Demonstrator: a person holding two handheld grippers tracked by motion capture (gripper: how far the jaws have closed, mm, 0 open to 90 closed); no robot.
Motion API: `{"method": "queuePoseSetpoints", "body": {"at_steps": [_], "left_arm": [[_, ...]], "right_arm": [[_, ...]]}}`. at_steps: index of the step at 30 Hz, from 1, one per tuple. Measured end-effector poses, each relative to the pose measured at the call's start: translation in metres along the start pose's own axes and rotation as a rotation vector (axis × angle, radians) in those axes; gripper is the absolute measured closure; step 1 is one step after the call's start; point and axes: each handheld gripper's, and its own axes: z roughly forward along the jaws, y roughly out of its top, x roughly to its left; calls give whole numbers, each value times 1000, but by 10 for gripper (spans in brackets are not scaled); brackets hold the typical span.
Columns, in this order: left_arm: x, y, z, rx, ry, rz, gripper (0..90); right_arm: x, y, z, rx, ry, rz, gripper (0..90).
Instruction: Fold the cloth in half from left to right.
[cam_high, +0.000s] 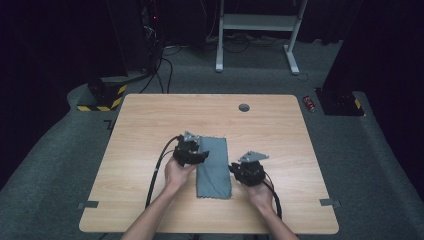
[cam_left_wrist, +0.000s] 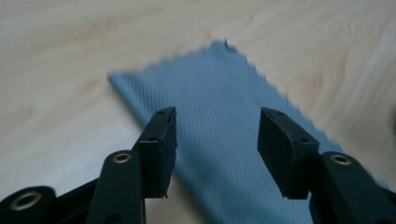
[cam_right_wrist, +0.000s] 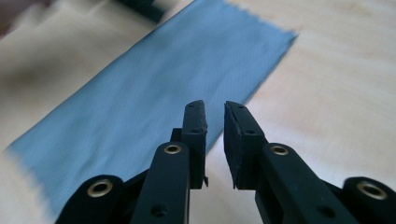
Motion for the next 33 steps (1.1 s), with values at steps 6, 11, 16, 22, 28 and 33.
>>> {"method": "queuePoseSetpoints", "body": {"at_steps": [6,11,16,22,28,33], "left_arm": [[-14,-46,-24,-7,-4,-16,462],[-22,-64,-34,-15,15,-15,455],[-31,-73,-37,-19,23,6,449],[-35,-79,-34,-5,42,33,446],[-41,-81,-34,-3,82,76,469],[-43,-81,-36,4,73,65,453]], "right_arm": [[-23,36,38,35,-44,31,786],[-34,51,67,92,-103,47,784],[-41,58,84,107,-143,77,773],[-43,64,98,153,-154,51,889],[-48,70,104,161,-186,9,899],[-47,68,101,155,-183,14,770]]}}
